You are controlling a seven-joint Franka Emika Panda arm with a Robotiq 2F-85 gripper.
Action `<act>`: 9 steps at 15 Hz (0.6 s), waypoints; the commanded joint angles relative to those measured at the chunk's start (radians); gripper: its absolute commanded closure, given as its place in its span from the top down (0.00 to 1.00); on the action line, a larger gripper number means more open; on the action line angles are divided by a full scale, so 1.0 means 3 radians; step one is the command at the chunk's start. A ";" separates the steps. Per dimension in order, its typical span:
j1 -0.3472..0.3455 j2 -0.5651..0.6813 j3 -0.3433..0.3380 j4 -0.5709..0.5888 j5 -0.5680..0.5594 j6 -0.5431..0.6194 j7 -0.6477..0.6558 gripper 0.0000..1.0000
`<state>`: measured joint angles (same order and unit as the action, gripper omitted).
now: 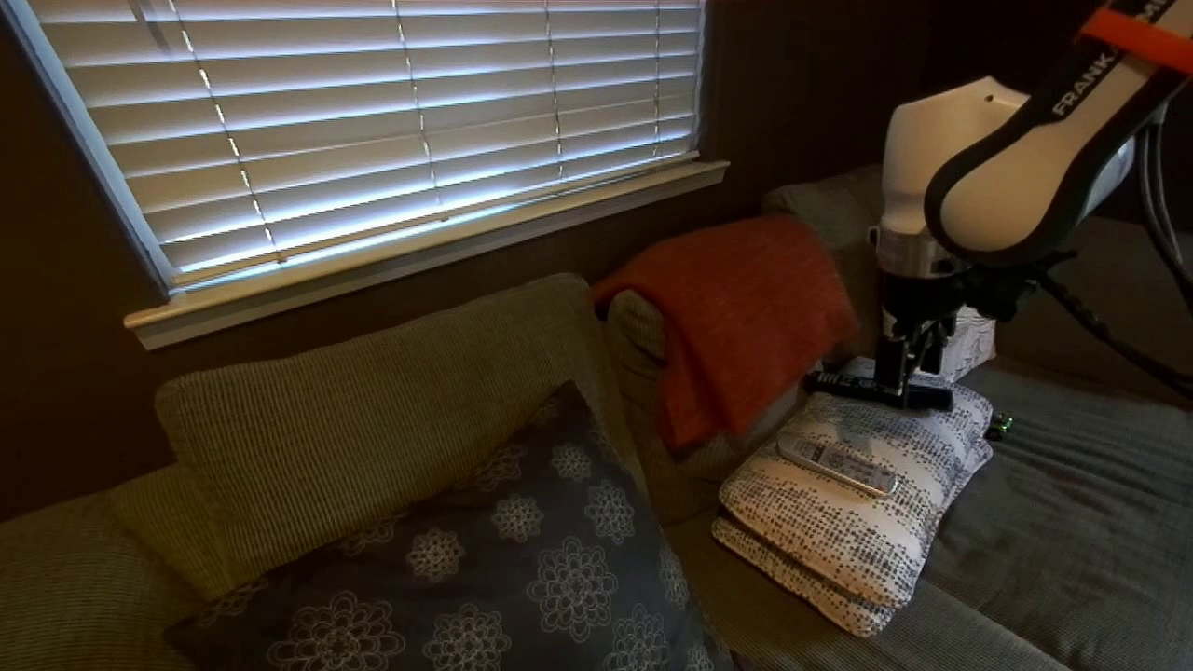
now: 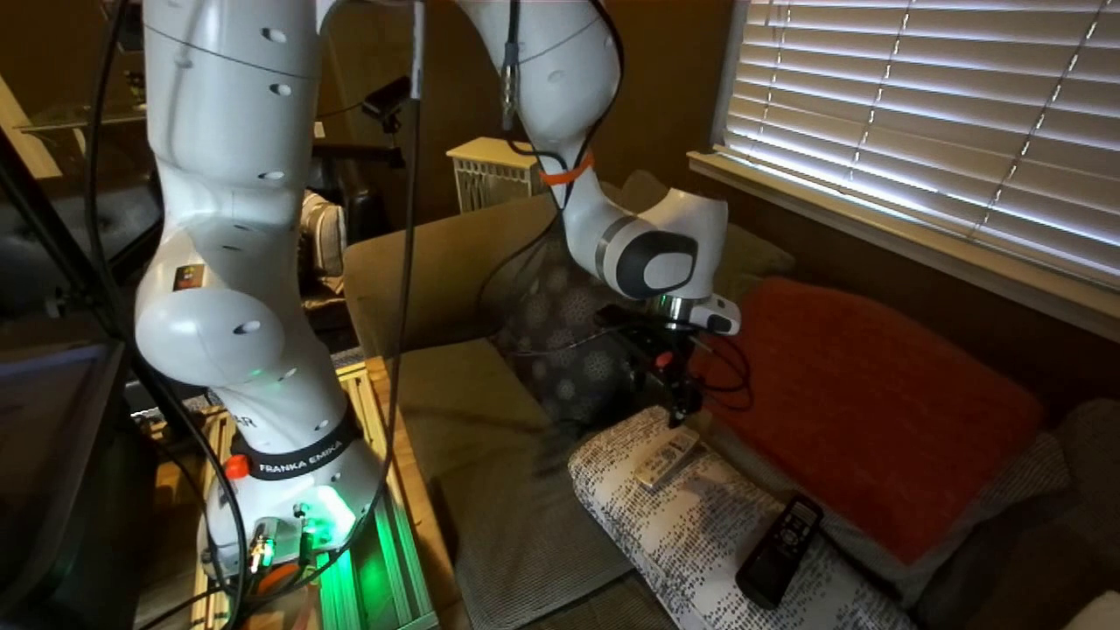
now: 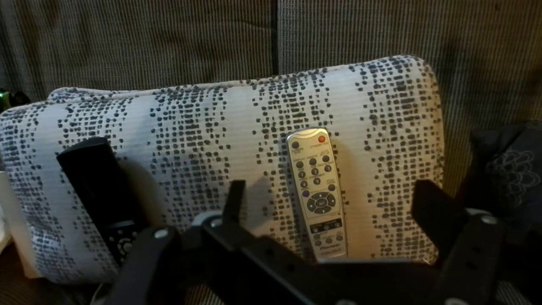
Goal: Put the grey remote on the brown fleece
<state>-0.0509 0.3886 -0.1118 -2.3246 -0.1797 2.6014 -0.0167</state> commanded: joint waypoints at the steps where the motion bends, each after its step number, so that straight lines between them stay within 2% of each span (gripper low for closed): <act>1: 0.0026 0.0417 -0.0069 0.0225 -0.0206 0.0201 -0.0090 1.00; 9: 0.0042 0.1039 -0.0076 0.0665 -0.0189 0.0400 -0.0149 1.00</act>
<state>-0.0482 0.6271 -0.1238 -2.1945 -0.2240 2.6999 -0.0495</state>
